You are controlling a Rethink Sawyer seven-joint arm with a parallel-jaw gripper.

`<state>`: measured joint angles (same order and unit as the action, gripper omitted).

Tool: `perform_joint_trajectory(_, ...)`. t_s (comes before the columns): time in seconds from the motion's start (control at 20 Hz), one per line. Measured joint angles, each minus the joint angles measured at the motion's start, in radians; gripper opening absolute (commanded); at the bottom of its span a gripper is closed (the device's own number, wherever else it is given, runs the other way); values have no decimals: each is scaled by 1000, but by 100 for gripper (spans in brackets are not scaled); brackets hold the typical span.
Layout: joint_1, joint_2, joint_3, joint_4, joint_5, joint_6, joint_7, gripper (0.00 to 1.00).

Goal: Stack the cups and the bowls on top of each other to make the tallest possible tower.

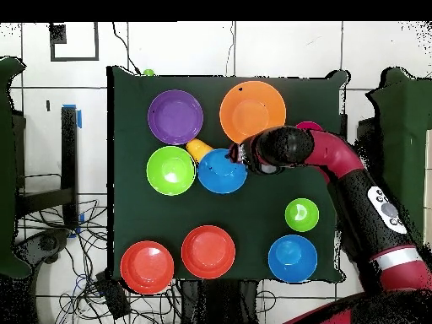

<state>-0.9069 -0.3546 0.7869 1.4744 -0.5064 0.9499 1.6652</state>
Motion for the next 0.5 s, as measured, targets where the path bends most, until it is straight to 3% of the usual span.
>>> perform_joint_trajectory(0.4, 19, 37, -1, -67, 0, 5, 0, 100)
perform_joint_trajectory(0.45, 19, 44, -2, -71, 0, 5, 0, 0)
perform_joint_trajectory(0.5, 19, 45, -2, -71, -1, 5, 0, 0)
